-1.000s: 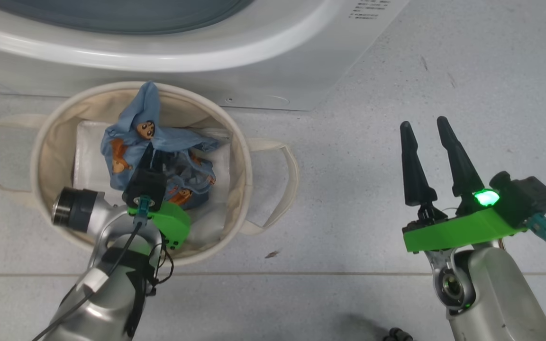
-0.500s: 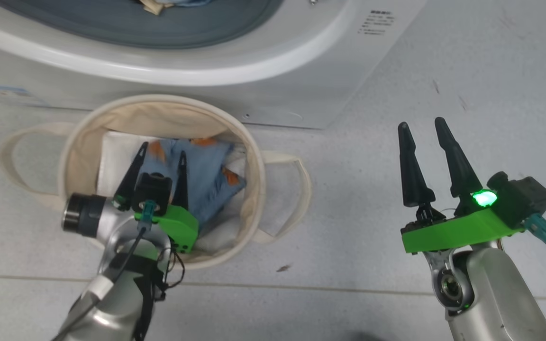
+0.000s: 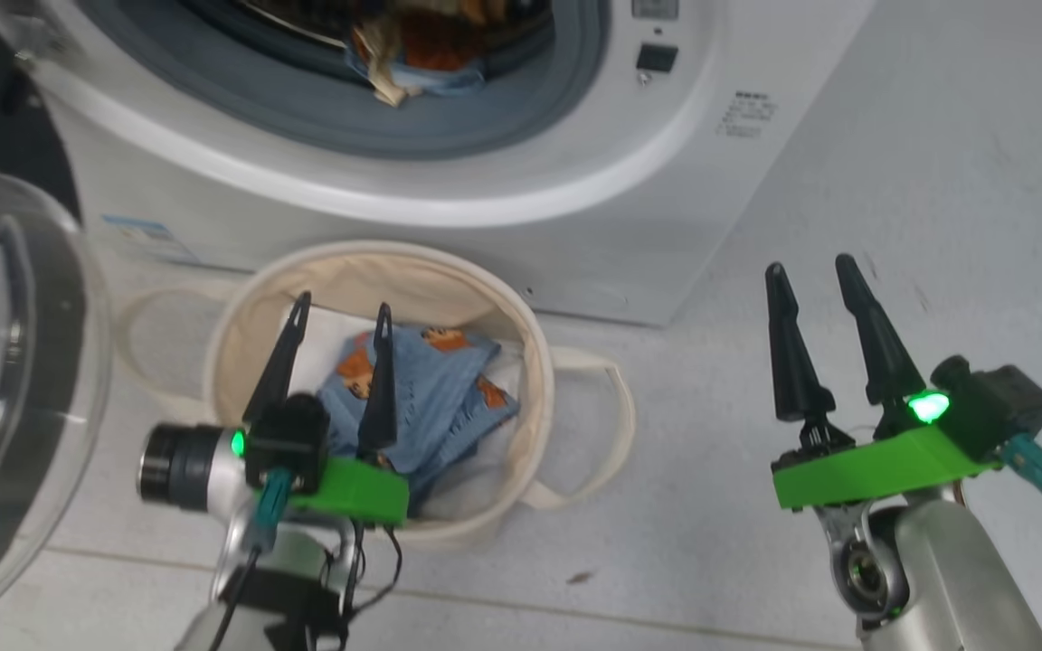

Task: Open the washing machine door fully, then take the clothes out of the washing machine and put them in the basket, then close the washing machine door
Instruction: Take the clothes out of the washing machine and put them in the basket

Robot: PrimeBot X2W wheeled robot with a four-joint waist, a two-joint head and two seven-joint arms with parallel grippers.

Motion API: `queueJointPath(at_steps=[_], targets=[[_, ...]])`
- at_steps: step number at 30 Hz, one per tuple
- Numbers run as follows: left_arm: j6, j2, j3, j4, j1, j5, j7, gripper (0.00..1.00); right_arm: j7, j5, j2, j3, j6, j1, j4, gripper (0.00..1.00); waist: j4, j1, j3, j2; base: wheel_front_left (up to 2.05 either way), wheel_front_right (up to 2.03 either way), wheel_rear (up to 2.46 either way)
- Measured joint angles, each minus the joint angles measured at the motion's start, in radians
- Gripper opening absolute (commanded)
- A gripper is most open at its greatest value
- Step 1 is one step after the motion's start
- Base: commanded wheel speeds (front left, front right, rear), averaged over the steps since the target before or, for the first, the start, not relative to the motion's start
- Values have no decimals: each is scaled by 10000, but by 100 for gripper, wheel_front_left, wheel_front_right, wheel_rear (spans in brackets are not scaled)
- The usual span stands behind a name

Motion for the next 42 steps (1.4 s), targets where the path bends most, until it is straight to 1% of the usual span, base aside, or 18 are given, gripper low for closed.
queueJointPath(at_steps=[5,8,12,14,21,23,28,42], targets=[[-4,-4,59,-1202,988,17,2,100,0,-81,0,44,2,409,0,100,239,0,-649,0,0,0,0],[-33,-2,54,-1553,1354,19,2,100,0,-82,0,111,0,616,19,100,316,0,-894,0,0,0,0],[-399,63,-82,-2136,2097,211,2,100,0,-77,0,174,0,984,56,100,462,0,-1408,0,0,0,0],[-458,67,-67,-2313,2320,205,2,100,0,-61,0,174,0,1085,63,100,489,0,-1579,0,0,0,0],[-560,75,-65,-2715,2839,297,2,100,0,109,0,207,0,1381,79,100,433,0,-1917,0,0,0,0],[-637,73,-59,-2715,2919,293,2,100,0,117,0,199,0,1451,111,100,415,0,-1989,0,0,0,0],[-648,71,-36,-2656,3054,366,2,100,0,115,0,201,0,1593,165,100,377,0,-2178,0,0,0,0],[-871,21,42,-2683,3310,380,2,100,0,188,0,232,0,1836,332,100,237,0,-2654,1,0,0,0]])
